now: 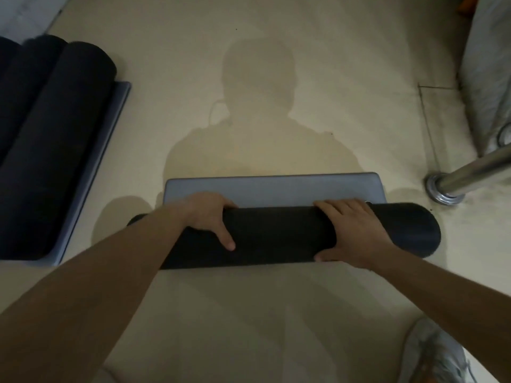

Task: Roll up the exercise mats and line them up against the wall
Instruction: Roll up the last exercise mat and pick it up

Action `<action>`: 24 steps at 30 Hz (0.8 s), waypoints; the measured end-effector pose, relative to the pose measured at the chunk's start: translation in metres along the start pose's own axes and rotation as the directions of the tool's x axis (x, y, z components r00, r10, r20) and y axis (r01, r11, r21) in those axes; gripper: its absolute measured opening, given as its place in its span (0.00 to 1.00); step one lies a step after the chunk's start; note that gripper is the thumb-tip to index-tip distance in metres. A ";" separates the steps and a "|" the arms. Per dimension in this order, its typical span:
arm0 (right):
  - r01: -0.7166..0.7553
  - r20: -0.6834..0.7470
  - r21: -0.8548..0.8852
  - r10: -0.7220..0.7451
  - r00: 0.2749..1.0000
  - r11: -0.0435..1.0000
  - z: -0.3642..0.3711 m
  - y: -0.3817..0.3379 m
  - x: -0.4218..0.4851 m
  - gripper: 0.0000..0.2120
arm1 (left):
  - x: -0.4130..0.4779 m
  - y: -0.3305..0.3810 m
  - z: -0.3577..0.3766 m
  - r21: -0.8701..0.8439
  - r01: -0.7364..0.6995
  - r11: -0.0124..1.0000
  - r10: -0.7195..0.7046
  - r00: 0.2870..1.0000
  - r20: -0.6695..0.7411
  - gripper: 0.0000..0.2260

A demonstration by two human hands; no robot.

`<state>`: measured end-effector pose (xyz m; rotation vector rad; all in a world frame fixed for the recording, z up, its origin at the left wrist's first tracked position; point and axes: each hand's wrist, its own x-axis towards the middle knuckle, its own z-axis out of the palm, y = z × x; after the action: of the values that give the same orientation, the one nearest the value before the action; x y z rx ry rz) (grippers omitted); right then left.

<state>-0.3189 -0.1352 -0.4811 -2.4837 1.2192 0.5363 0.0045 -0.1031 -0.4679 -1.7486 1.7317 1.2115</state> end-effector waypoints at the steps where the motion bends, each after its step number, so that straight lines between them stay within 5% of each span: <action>1: -0.013 -0.043 -0.049 0.011 0.999 0.999 0.007 -0.002 -0.007 0.63 | 0.001 -0.002 -0.006 -0.041 0.009 0.999 -0.010 1.000 -0.018 0.43; 3: -0.002 -0.026 -0.152 -0.002 1.000 0.988 0.006 0.002 0.004 0.68 | -0.004 -0.006 -0.004 -0.055 0.048 0.997 -0.060 0.963 -0.263 0.36; 5: 0.011 0.021 -0.127 -0.008 1.000 0.992 -0.017 0.010 0.040 0.69 | -0.013 -0.006 0.029 0.038 0.162 0.986 -0.110 0.809 -0.578 0.30; 6: -0.012 0.054 -0.094 0.017 0.998 0.996 -0.032 0.014 0.058 0.69 | -0.017 -0.001 0.052 0.087 0.205 0.975 -0.110 0.782 -0.614 0.34; 9: -0.052 0.060 -0.083 0.057 0.997 0.995 -0.040 0.014 0.086 0.71 | 0.001 0.001 0.084 0.121 0.250 0.961 -0.140 0.812 -0.566 0.53; 13: 0.027 -0.064 -0.220 -0.042 0.997 0.975 0.005 0.000 0.071 0.71 | 0.035 -0.025 0.029 0.136 0.139 0.981 -0.052 0.860 -0.508 0.53; 16: -0.020 -0.224 0.010 0.022 0.974 1.000 -0.001 0.002 0.089 0.48 | 0.040 -0.036 0.010 0.129 0.077 0.989 -0.004 0.872 -0.489 0.50; 20: -0.313 -0.360 0.150 0.347 0.866 0.938 0.010 0.023 0.084 0.37 | 0.031 -0.038 0.043 -0.137 0.215 0.967 -0.247 0.654 -0.715 0.42; 24: -0.505 -0.271 0.275 0.570 0.776 0.818 0.019 0.056 0.056 0.46 | 0.021 -0.028 0.069 -0.481 0.304 0.823 -0.565 0.526 -0.636 0.49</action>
<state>-0.3357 -0.1975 -0.5306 -2.0952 2.0488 0.0937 0.0077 -0.0577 -0.5304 -2.9888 1.2818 0.5252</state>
